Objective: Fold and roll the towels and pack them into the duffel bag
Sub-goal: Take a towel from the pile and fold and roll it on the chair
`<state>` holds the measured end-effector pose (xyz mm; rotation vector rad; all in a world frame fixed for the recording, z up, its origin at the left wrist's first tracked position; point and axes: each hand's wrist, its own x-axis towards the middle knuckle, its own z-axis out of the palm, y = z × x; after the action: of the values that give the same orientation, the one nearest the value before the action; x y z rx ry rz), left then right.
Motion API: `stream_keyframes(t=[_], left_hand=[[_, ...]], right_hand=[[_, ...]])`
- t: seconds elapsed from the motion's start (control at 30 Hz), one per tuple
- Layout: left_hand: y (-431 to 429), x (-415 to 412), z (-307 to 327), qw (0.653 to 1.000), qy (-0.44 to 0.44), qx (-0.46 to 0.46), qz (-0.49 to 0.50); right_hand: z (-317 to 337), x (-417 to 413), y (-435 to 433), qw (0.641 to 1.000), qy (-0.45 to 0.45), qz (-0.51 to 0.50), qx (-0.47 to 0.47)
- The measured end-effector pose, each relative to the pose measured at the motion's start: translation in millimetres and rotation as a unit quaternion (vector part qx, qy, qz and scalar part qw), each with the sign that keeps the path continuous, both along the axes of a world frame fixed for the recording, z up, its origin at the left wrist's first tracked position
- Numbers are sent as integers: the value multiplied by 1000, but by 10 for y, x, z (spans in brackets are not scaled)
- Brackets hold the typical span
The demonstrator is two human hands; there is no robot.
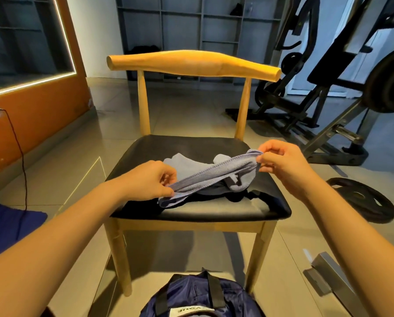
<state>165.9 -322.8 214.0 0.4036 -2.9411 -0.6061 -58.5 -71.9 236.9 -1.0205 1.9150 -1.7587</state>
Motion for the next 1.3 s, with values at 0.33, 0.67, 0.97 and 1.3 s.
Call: stream_keyframes(t=[0.33, 0.67, 0.97, 1.3], left_hand=[[-203, 199, 231, 997, 3, 70, 28], [133, -516, 249, 977, 157, 144, -2], [67, -1133, 47, 972, 94, 198, 83], [-169, -1255, -113, 949, 104, 286, 79]], right_hand=[[-20, 163, 336, 993, -80, 85, 2], [-254, -5, 836, 990, -95, -16, 100], [-409, -154, 874, 974, -148, -147, 84], [-543, -281, 752, 961, -155, -190, 128]])
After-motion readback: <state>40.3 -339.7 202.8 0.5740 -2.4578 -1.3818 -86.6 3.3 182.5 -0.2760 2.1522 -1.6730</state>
